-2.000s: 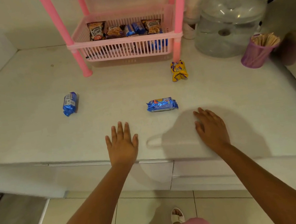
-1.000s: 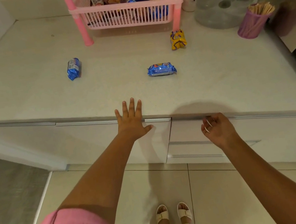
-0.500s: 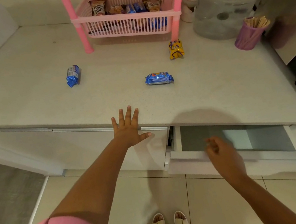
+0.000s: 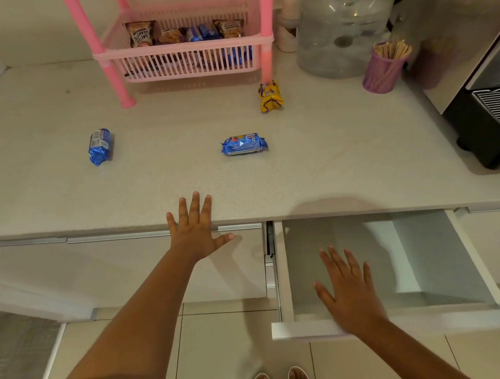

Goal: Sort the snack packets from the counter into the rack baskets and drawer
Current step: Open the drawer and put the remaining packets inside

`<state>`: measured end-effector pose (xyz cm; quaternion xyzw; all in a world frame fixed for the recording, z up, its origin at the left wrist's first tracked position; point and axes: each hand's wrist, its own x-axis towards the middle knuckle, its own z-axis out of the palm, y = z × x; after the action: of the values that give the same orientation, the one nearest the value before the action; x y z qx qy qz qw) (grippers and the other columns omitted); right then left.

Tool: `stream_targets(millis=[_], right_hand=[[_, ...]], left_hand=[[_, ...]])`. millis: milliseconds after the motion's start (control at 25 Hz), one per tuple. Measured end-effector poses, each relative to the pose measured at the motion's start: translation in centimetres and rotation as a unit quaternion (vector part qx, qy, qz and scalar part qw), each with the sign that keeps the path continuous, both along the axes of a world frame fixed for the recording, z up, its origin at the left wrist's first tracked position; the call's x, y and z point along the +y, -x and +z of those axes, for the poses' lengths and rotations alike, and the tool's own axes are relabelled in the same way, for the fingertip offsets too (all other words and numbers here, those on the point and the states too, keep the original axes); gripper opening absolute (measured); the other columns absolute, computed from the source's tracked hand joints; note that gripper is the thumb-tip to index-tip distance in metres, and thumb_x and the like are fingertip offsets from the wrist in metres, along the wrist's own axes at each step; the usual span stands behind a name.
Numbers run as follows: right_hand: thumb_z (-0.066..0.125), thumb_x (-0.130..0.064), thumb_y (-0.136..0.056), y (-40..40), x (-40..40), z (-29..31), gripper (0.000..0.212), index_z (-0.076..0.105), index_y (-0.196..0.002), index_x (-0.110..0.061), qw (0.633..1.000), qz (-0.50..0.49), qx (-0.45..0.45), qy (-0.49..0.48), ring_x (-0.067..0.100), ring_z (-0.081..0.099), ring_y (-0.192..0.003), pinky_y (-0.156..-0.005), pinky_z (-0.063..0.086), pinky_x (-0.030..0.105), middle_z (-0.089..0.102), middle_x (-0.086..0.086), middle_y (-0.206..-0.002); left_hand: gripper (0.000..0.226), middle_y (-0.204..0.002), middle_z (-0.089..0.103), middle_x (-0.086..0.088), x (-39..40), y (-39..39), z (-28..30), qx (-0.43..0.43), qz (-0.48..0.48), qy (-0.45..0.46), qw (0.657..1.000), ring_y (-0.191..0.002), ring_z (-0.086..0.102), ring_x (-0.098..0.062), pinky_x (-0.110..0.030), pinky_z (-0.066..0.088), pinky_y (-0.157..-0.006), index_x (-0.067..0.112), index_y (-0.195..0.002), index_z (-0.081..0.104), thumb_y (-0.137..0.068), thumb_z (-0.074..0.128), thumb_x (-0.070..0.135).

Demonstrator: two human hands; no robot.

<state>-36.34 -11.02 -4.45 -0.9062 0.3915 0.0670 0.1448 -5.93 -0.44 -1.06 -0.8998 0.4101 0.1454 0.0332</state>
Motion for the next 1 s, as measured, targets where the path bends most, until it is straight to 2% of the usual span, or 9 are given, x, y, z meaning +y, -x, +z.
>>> stream_targets(millis=[160, 400, 480, 520, 600, 680, 800, 920, 1000], right_hand=[[0.020, -0.054, -0.094, 0.9, 1.5, 0.6, 0.062, 0.001, -0.148, -0.031, 1.000, -0.005, -0.029, -0.010, 0.016, -0.010, -0.146, -0.114, -0.011, 0.038, -0.003, -0.006, -0.160], [0.033, -0.044, -0.095, 0.8, 1.5, 0.8, 0.048, 0.026, -0.142, -0.037, 0.996, 0.012, -0.063, -0.056, 0.013, -0.002, -0.147, -0.118, -0.001, 0.036, 0.007, -0.011, -0.158], [0.049, -0.034, -0.091, -0.1, 1.3, 1.2, 0.044, 0.043, -0.135, -0.033, 0.995, 0.038, -0.068, -0.062, 0.020, 0.011, -0.146, -0.118, 0.010, 0.040, 0.020, -0.003, -0.156], [0.060, -0.023, -0.086, -1.0, 1.2, 1.5, 0.041, 0.054, -0.127, -0.028, 0.993, 0.051, -0.090, -0.048, 0.029, 0.025, -0.142, -0.115, 0.020, 0.044, 0.034, 0.004, -0.151], [0.074, -0.003, -0.071, -3.0, 0.5, 2.2, 0.040, 0.068, -0.107, -0.019, 0.984, 0.074, -0.159, -0.002, 0.041, 0.050, -0.123, -0.102, 0.036, 0.048, 0.057, 0.014, -0.130], [0.072, 0.000, -0.073, -6.6, -0.4, 3.9, 0.041, 0.066, -0.109, -0.020, 0.974, 0.080, -0.213, 0.004, 0.035, 0.048, -0.124, -0.102, 0.036, 0.040, 0.055, 0.012, -0.130], [0.068, -0.013, -0.080, -14.2, -2.2, 6.4, 0.056, 0.048, -0.131, -0.021, 0.966, 0.087, -0.243, -0.020, 0.025, 0.026, -0.140, -0.111, 0.024, 0.032, 0.034, 0.008, -0.147], [0.078, -0.031, -0.070, -22.1, -5.1, 8.2, 0.088, 0.031, -0.144, -0.023, 0.977, 0.116, -0.179, 0.019, 0.030, 0.013, -0.144, -0.116, 0.019, 0.038, 0.017, 0.011, -0.155], [0.078, -0.046, -0.065, -26.1, -7.2, 9.0, 0.101, 0.021, -0.147, -0.027, 0.985, 0.094, -0.140, 0.038, 0.030, 0.010, -0.144, -0.117, 0.015, 0.042, 0.011, 0.008, -0.157]], left_hand=[[0.100, -0.156, -0.023, -0.006, 0.1, 0.2, 0.2, -0.008, 0.002, 0.004, 1.000, -0.142, -0.021, -0.033, -0.057, -0.007, -0.113, 0.024, -0.145, -0.017, -0.077, 0.035, 0.075], [0.092, -0.157, -0.018, -0.007, 0.6, 0.3, 0.0, -0.052, -0.004, 0.013, 0.999, -0.144, -0.015, -0.033, -0.055, -0.003, -0.115, 0.022, -0.145, -0.016, -0.082, 0.030, 0.071], [0.086, -0.158, -0.012, -0.006, 1.3, -0.1, 0.0, -0.072, -0.020, 0.031, 0.997, -0.145, -0.010, -0.031, -0.053, 0.001, -0.116, 0.023, -0.147, -0.010, -0.085, 0.029, 0.067], [0.081, -0.159, -0.008, -0.004, 2.0, -0.6, 0.0, -0.082, -0.037, 0.041, 0.995, -0.146, -0.006, -0.028, -0.051, 0.004, -0.116, 0.024, -0.147, -0.007, -0.087, 0.029, 0.065], [0.073, -0.159, 0.004, -0.002, 3.2, -2.2, 0.3, -0.082, -0.080, 0.077, 0.990, -0.147, 0.005, -0.024, -0.045, 0.010, -0.117, 0.023, -0.148, 0.002, -0.090, 0.028, 0.059], [0.071, -0.158, 0.014, -0.004, 4.2, -4.9, 1.0, -0.069, -0.087, 0.125, 0.986, -0.143, 0.020, -0.023, -0.040, 0.022, -0.115, 0.020, -0.148, 0.009, -0.091, 0.033, 0.054], [0.074, -0.158, 0.011, -0.010, 5.2, -10.6, 2.4, -0.092, -0.026, 0.156, 0.983, -0.136, 0.034, -0.029, -0.039, 0.036, -0.108, 0.019, -0.148, 0.009, -0.091, 0.039, 0.053], [0.073, -0.158, 0.009, -0.013, 5.4, -16.5, 3.8, -0.131, 0.028, 0.123, 0.983, -0.137, 0.031, -0.032, -0.041, 0.036, -0.110, 0.023, -0.148, 0.005, -0.090, 0.036, 0.056], [0.070, -0.157, 0.008, -0.016, 5.1, -19.8, 4.5, -0.156, 0.038, 0.089, 0.983, -0.137, 0.028, -0.036, -0.043, 0.035, -0.109, 0.025, -0.148, 0.007, -0.092, 0.036, 0.054]])
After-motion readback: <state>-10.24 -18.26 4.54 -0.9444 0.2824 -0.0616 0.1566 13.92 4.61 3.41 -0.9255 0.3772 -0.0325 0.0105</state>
